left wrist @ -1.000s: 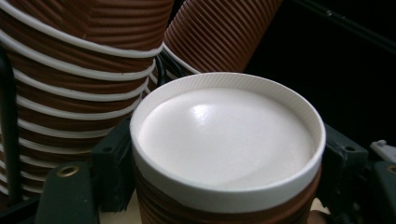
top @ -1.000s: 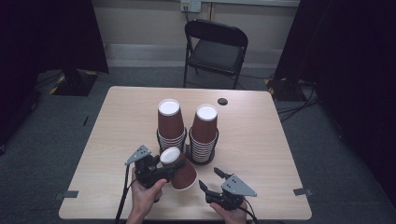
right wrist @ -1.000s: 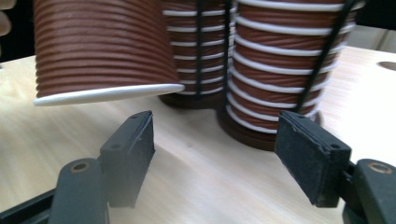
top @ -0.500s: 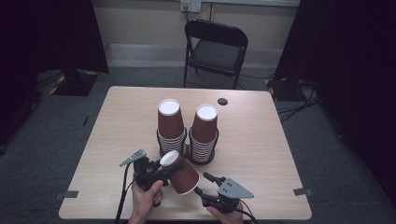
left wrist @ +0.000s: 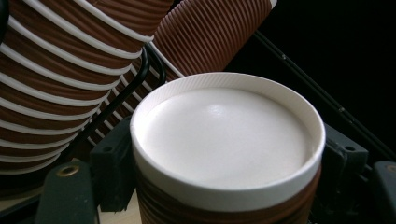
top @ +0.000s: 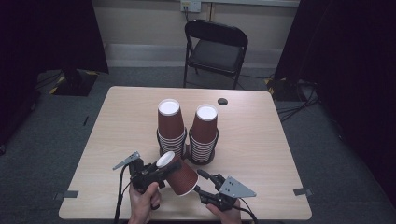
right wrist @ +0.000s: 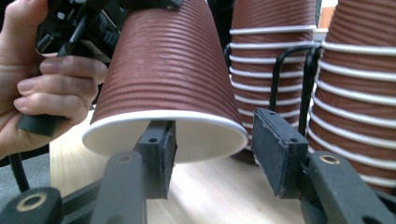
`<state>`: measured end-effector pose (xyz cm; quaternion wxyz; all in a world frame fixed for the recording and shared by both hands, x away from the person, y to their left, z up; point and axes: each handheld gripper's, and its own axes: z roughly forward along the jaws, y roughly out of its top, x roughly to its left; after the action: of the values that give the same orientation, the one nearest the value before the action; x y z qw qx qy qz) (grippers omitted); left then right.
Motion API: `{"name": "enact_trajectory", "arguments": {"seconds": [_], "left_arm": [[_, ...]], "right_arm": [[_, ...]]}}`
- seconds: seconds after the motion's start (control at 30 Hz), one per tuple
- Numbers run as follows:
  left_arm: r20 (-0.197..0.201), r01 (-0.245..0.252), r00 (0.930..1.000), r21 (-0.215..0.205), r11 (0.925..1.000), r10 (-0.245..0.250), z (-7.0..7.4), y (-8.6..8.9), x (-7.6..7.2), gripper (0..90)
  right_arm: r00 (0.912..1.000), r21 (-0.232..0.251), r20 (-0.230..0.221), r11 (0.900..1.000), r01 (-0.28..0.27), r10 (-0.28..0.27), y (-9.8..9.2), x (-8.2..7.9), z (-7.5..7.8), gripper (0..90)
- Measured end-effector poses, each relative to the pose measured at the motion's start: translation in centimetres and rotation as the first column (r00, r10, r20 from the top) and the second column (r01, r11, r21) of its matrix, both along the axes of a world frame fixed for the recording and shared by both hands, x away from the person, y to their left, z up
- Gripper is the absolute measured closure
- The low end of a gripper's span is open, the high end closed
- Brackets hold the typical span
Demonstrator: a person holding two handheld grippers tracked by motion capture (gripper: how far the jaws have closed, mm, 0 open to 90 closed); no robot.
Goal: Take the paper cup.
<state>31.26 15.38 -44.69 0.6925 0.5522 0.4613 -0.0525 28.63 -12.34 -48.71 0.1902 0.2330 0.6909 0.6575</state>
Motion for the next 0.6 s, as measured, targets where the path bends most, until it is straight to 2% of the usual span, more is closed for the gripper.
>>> {"name": "enact_trajectory", "arguments": {"seconds": [0.2,0.33,0.4,0.5,0.6], "left_arm": [[-0.009,-0.017,0.9998,-0.042,0.999,0.016,-0.2,-0.1,-0.4,22.9],[-0.015,-0.013,0.9998,-0.063,0.9979,0.012,-0.3,-0.5,-0.6,22.9],[-0.016,-0.004,0.9999,-0.068,0.9977,0.003,-0.4,-0.5,-0.6,22.9],[-0.019,-0.012,0.9998,-0.054,0.9985,0.011,-0.4,-0.8,-0.7,22.9],[-0.023,-0.013,0.9997,-0.064,0.9979,0.011,-0.5,-0.8,-0.7,22.7]], "right_arm": [[0.9994,0.026,0.033,1.0,-0.01,0.009,0.4,0.5,0.1,53.7],[0.9986,0.018,0.051,1.0,-0.016,0.015,0.9,1.0,0.2,59.9],[0.9982,0.016,0.057,1.0,-0.018,0.017,1.0,1.2,0.2,60.7],[0.9973,0.008,0.069,1.0,-0.025,0.024,1.5,1.5,0.3,62.6],[0.9955,0.002,0.091,1.0,-0.024,0.024,1.9,1.5,0.3,64.9]]}}
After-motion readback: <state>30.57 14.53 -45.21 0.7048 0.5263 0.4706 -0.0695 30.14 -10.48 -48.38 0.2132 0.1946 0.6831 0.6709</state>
